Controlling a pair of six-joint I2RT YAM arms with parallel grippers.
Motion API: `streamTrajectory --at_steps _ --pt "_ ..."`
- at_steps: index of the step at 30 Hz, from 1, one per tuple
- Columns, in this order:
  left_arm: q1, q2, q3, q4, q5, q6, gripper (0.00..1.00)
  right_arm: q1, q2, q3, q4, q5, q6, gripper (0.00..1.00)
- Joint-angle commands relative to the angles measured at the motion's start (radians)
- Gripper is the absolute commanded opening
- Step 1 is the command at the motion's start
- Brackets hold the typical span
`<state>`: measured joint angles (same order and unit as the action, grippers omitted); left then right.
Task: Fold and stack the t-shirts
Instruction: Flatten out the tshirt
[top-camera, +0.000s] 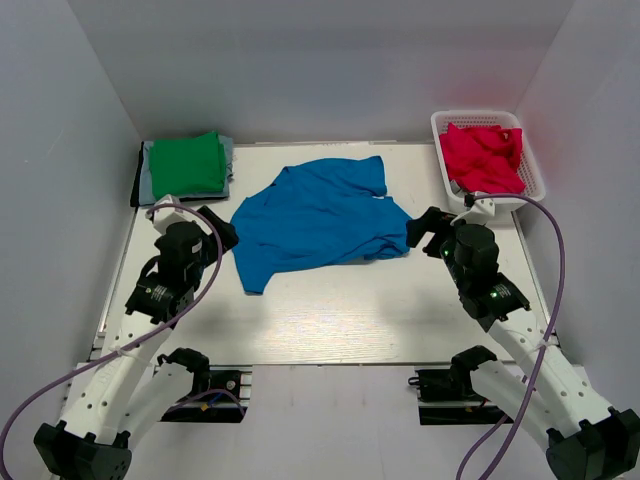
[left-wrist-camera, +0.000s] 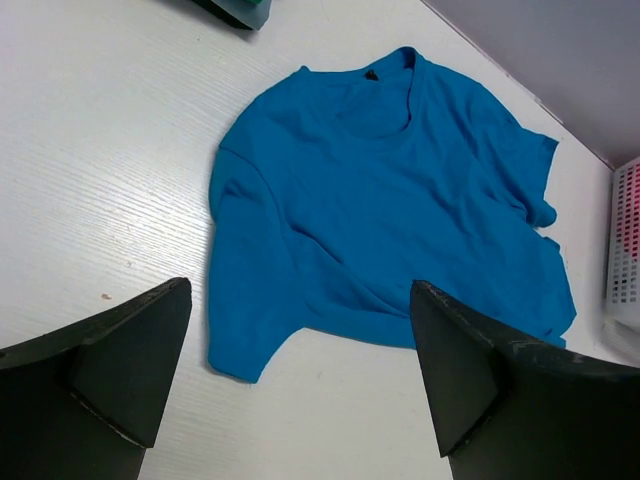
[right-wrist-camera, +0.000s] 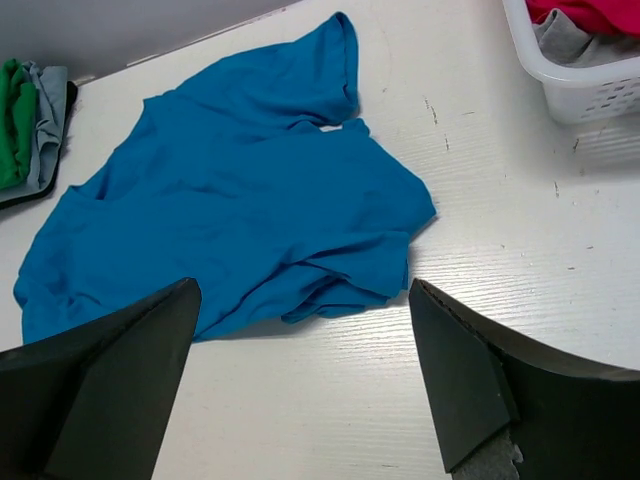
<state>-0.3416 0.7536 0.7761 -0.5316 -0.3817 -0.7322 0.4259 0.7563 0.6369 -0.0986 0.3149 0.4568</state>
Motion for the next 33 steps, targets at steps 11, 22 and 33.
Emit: streamTrajectory --at_steps 11,22,33 --pt "0.004 0.139 -0.080 -0.027 0.064 -0.078 1.00 -0.001 0.136 0.070 -0.122 -0.059 0.008 0.91" --pt "0.004 0.301 -0.276 0.105 0.243 -0.087 1.00 0.004 0.440 0.098 -0.204 -0.177 -0.006 0.91" --pt "0.004 0.500 -0.276 0.275 0.222 -0.087 0.95 0.005 0.650 0.127 -0.035 -0.082 -0.020 0.91"
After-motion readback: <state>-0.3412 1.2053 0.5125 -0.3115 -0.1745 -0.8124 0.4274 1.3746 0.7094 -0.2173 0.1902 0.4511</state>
